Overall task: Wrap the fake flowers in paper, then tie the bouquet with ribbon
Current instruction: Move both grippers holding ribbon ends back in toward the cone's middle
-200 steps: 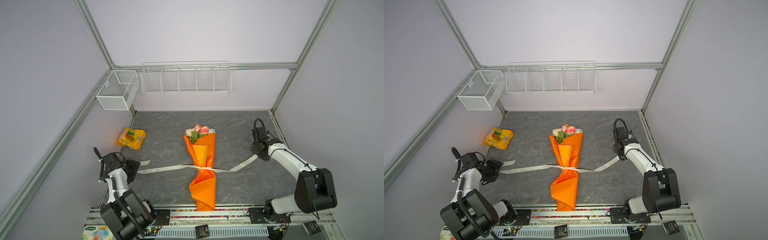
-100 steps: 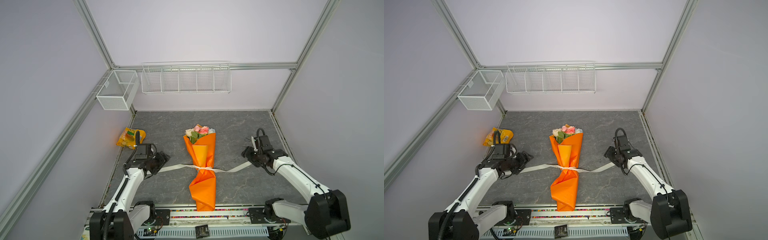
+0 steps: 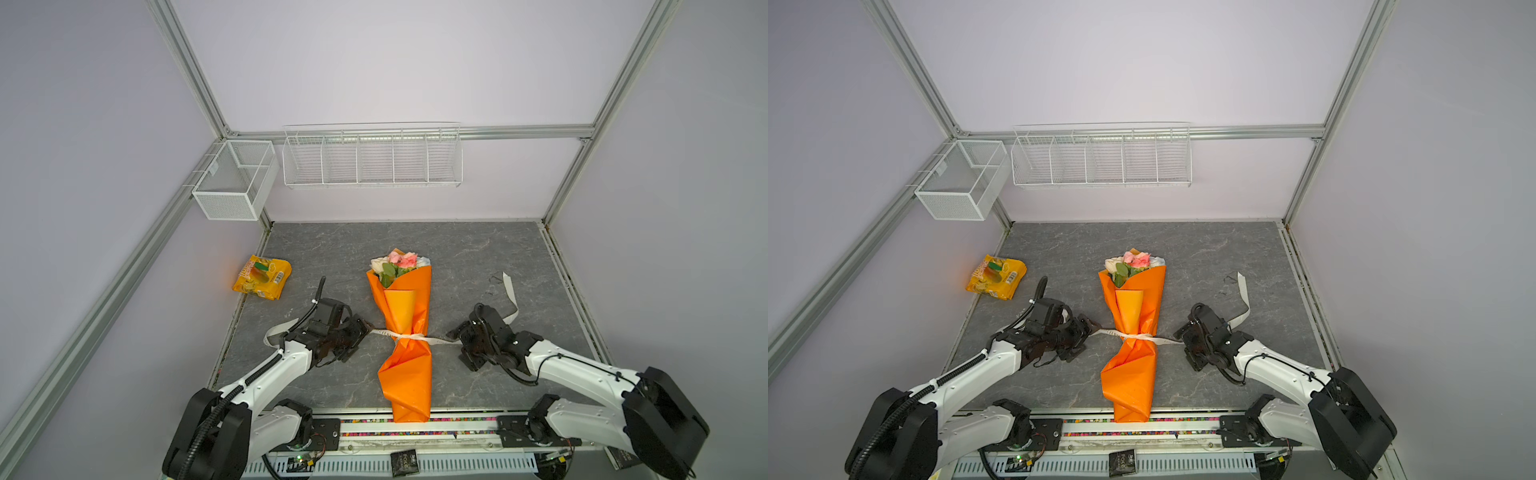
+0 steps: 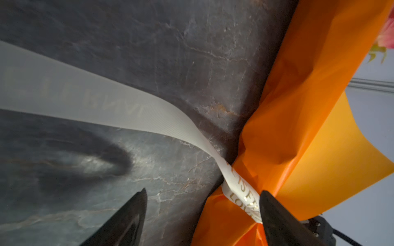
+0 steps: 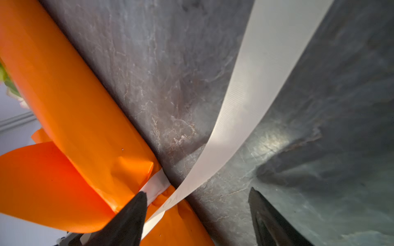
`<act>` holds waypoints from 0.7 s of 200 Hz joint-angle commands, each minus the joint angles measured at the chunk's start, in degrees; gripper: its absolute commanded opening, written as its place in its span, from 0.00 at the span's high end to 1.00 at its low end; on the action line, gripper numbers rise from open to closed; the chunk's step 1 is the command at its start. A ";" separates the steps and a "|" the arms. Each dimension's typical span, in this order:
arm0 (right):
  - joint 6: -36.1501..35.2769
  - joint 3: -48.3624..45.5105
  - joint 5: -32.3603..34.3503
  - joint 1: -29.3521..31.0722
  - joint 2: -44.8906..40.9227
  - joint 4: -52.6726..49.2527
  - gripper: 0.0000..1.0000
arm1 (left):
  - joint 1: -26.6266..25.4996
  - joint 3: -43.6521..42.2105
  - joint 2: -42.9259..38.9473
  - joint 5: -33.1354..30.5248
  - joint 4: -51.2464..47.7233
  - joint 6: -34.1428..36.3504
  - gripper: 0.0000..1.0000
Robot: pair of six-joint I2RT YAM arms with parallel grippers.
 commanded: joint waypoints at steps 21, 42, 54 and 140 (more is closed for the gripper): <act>17.06 0.06 2.98 2.25 4.79 9.99 0.18 | -0.20 -0.16 4.73 -1.50 7.32 -5.24 0.17; 18.40 0.95 3.42 3.40 7.56 12.12 0.19 | -0.44 -1.30 7.30 -0.99 10.88 -7.31 0.21; 19.30 1.03 4.08 4.08 8.96 14.21 0.21 | -0.65 -2.03 8.35 -1.01 12.65 -8.62 0.24; 20.80 1.77 8.27 5.35 12.75 13.27 0.61 | -0.99 -1.75 17.12 1.31 22.47 -10.69 0.60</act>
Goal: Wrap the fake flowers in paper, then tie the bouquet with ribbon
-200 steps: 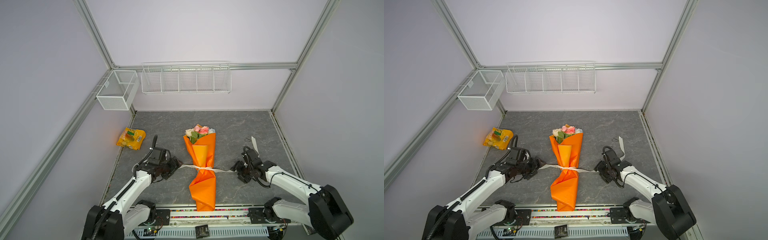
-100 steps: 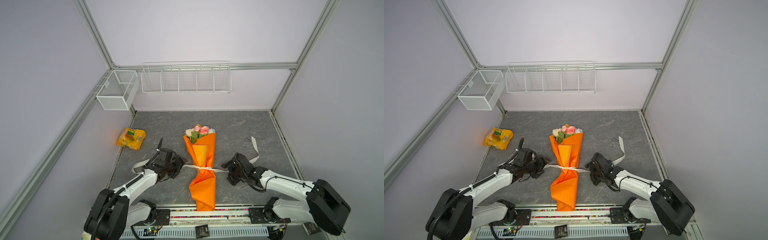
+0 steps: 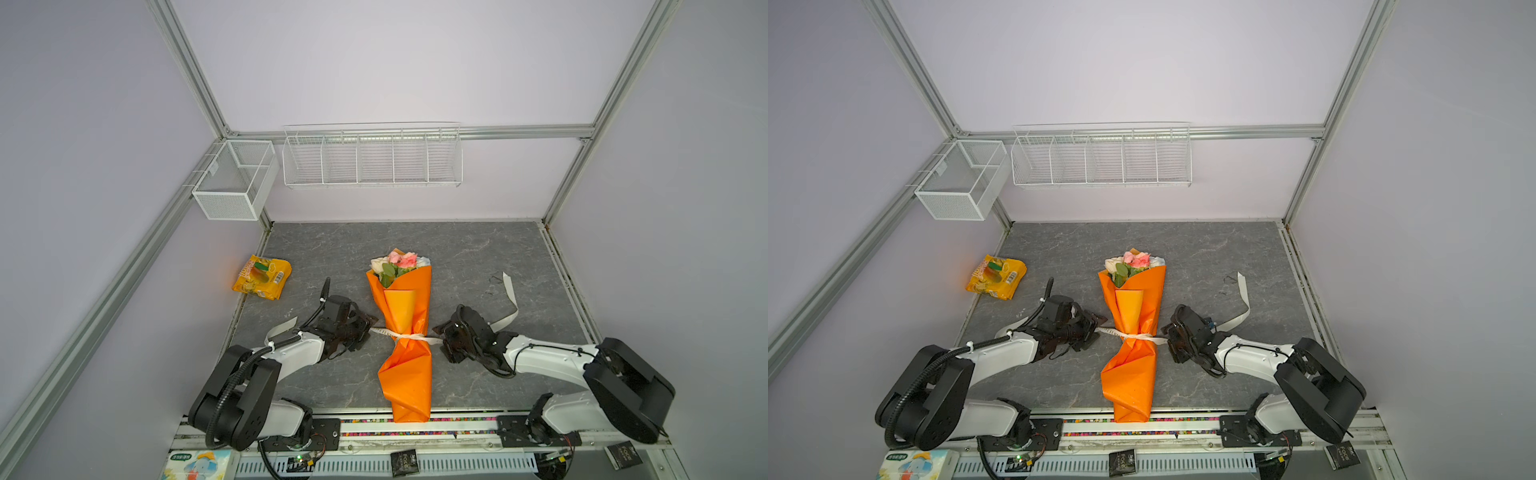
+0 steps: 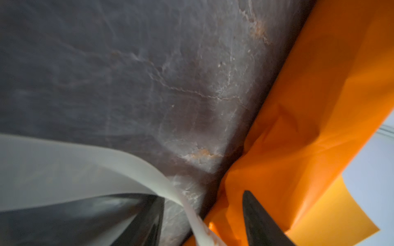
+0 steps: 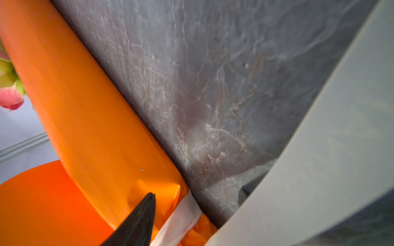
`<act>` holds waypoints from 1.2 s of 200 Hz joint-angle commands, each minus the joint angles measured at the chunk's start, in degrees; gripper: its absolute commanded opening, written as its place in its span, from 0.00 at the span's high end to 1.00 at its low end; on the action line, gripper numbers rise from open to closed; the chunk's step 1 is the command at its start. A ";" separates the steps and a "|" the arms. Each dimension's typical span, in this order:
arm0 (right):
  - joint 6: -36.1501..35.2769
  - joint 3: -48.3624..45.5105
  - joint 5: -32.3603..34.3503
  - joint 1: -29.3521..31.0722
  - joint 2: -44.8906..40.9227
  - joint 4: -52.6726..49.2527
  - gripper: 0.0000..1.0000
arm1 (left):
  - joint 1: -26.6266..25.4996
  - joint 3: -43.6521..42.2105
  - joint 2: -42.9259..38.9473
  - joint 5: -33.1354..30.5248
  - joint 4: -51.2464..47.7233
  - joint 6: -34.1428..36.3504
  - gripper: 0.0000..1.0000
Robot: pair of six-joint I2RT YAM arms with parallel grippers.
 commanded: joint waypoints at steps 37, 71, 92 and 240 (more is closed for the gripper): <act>5.94 1.96 7.32 -0.76 -1.86 -9.07 0.94 | -0.26 -1.02 -0.67 -2.43 0.56 0.23 1.00; -13.47 12.36 18.79 -1.91 -3.48 -28.23 0.94 | 0.01 0.86 -1.59 -4.70 -3.59 6.73 1.00; -23.59 17.09 27.85 -1.35 -2.99 -38.31 0.94 | 0.10 3.86 -1.06 -7.06 -11.07 11.42 1.00; -41.53 31.02 61.00 -1.91 13.40 -59.13 0.94 | 8.45 7.96 -0.73 -23.49 -36.08 29.03 1.00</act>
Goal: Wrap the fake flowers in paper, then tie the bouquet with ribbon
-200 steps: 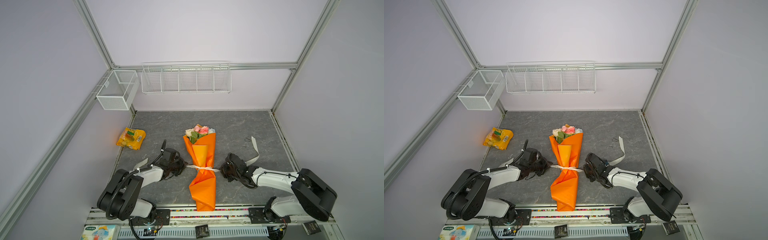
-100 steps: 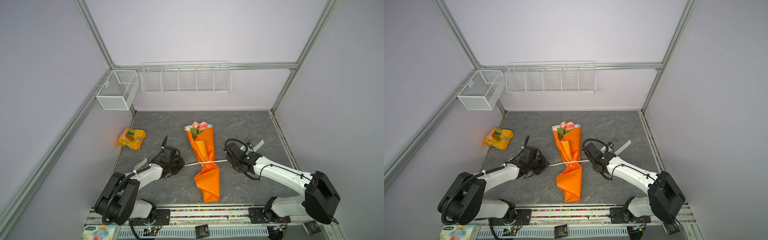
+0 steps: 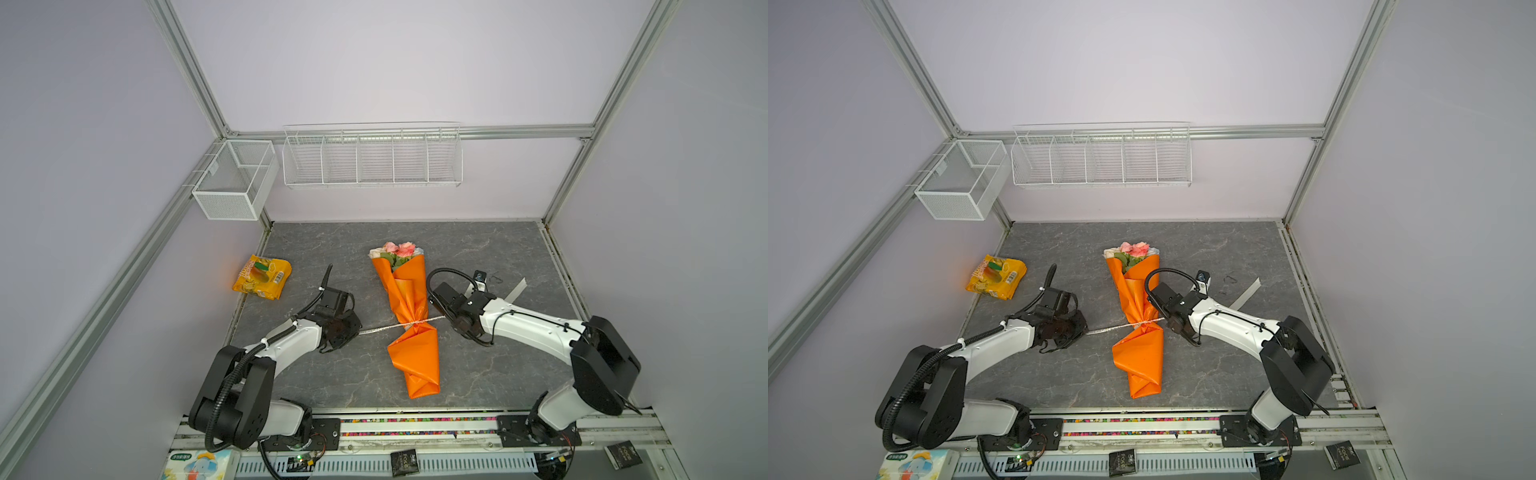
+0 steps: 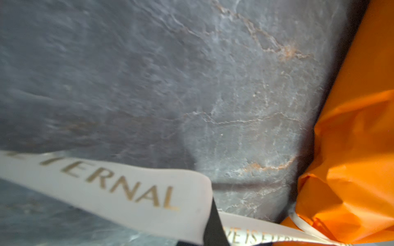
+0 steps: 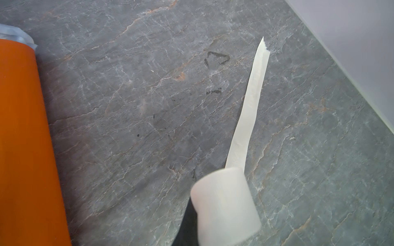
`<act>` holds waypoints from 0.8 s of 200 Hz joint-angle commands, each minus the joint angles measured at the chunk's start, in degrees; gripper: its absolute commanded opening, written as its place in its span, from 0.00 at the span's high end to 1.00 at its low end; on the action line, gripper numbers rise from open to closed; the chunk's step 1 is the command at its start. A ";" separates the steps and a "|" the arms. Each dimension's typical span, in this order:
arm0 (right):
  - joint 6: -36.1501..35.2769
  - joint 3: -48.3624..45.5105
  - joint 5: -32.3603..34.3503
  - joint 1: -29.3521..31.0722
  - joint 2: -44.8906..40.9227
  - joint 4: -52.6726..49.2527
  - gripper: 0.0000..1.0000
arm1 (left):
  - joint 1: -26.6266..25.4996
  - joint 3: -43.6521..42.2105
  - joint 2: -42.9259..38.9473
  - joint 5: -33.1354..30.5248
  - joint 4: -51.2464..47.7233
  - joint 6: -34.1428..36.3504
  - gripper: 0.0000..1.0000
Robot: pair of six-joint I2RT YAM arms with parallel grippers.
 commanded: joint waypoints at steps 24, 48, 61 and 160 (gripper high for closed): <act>-2.08 0.61 15.24 -4.71 3.20 -14.62 0.94 | 4.71 1.16 1.18 -15.22 -13.08 5.79 1.00; -6.72 0.14 13.61 -5.59 3.23 -11.26 0.94 | 7.56 1.22 1.55 -12.84 -11.58 6.20 1.00; -11.44 -0.71 9.15 -5.52 2.46 -5.84 0.94 | 7.50 2.71 1.69 -14.57 -13.29 7.49 1.00; -19.01 -1.30 -15.39 -5.15 -1.52 7.65 0.94 | 7.04 5.20 -5.21 -0.29 -8.57 12.57 1.00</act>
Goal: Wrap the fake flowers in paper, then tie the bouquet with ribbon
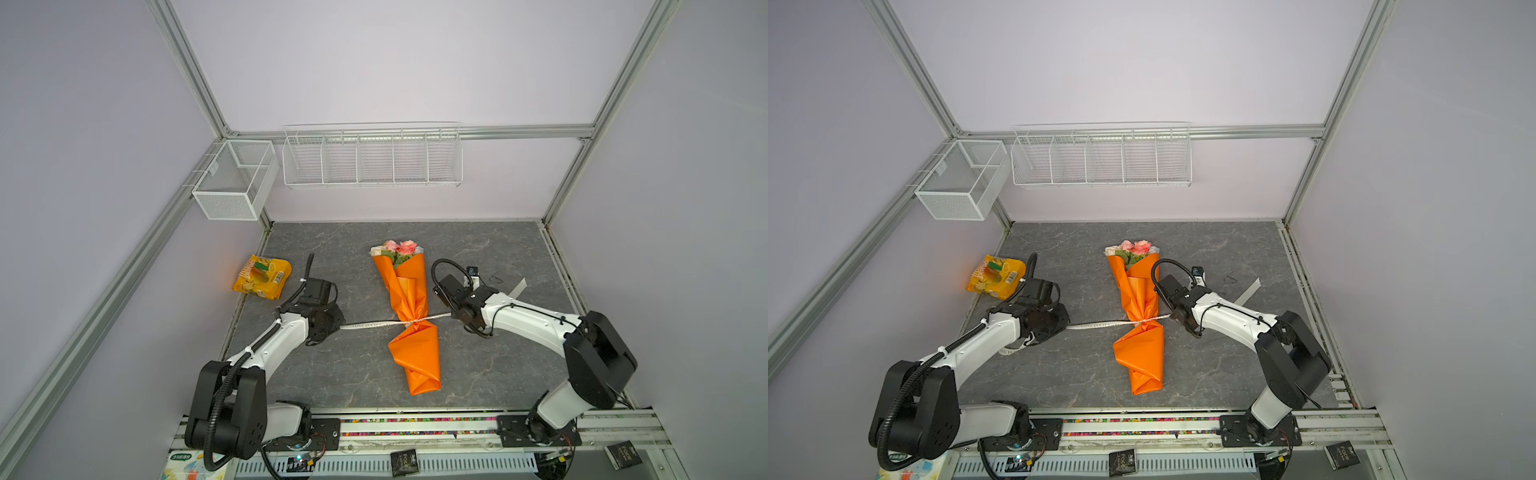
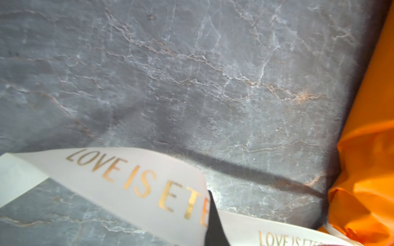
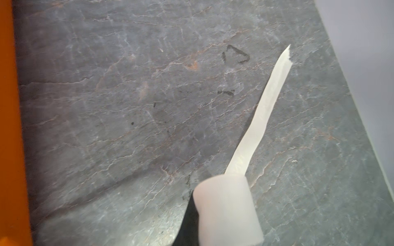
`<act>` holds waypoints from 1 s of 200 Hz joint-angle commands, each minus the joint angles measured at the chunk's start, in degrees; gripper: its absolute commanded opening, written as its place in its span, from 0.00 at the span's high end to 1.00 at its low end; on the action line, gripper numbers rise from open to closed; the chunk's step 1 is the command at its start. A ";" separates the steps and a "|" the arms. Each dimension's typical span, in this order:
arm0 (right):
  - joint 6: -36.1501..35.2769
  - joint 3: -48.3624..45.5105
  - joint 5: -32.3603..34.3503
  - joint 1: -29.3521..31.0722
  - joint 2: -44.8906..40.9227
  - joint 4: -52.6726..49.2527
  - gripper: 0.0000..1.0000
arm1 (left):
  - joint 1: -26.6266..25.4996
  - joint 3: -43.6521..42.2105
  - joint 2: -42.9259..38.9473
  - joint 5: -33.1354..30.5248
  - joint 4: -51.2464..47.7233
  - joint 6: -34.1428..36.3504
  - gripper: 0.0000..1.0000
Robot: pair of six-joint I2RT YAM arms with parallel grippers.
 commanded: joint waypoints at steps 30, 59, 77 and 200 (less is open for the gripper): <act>-0.47 -0.52 -9.31 -0.58 -1.04 3.34 0.92 | -0.24 0.15 -0.47 6.56 2.77 0.55 0.97; -0.09 -0.05 -10.61 -0.69 -0.16 2.82 0.92 | -0.25 0.60 1.12 6.65 1.98 -0.36 0.52; 0.08 -0.18 -10.93 -0.73 -0.44 2.99 0.92 | -0.90 1.05 1.63 6.01 0.86 -1.06 0.39; -1.17 1.37 -13.76 -1.87 -1.59 1.91 0.72 | -7.04 5.35 10.10 -4.88 -3.30 -7.53 0.34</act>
